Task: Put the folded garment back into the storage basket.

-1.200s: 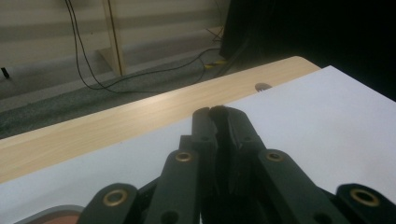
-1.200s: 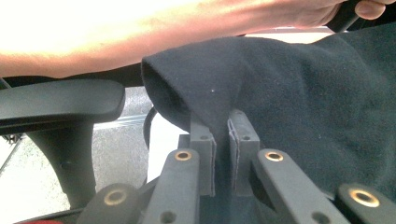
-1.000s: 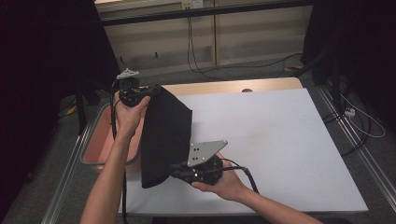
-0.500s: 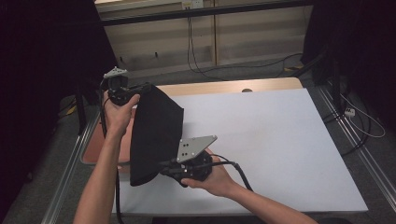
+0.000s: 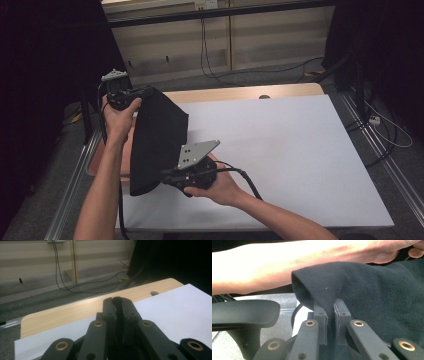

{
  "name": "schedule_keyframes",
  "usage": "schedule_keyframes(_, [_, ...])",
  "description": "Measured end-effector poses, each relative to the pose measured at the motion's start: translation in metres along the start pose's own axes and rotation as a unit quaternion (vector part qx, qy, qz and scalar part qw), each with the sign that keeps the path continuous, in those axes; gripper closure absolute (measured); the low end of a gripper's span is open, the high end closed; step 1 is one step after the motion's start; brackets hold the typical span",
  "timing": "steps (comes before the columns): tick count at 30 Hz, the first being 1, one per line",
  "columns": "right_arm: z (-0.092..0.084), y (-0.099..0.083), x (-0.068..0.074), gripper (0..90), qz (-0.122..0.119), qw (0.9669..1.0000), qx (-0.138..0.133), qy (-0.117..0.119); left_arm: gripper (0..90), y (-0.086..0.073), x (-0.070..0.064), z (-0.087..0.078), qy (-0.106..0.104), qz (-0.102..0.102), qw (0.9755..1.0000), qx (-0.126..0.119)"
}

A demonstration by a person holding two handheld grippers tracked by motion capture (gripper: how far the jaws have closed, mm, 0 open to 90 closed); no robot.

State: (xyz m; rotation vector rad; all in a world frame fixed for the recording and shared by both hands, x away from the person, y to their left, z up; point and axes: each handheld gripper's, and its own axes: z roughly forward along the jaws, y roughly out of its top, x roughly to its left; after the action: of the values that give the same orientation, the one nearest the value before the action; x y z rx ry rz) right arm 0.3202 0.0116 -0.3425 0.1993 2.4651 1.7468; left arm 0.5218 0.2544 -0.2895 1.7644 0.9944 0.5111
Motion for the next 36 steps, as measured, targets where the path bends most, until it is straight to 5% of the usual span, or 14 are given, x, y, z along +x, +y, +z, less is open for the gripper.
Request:
schedule_keyframes(28, [0.016, 0.025, -0.016, 83.1, 0.001, 0.9996, -0.027, -0.002, 83.4, 0.016, 0.021, -0.006, 0.023, -0.017, 0.9995, -0.011])
schedule_keyframes(36, [0.025, 0.031, -0.016, 83.2, -0.007, 0.9998, -0.016, -0.001, 83.4, 0.018, 0.028, -0.011, 0.034, -0.013, 0.9993, -0.012])
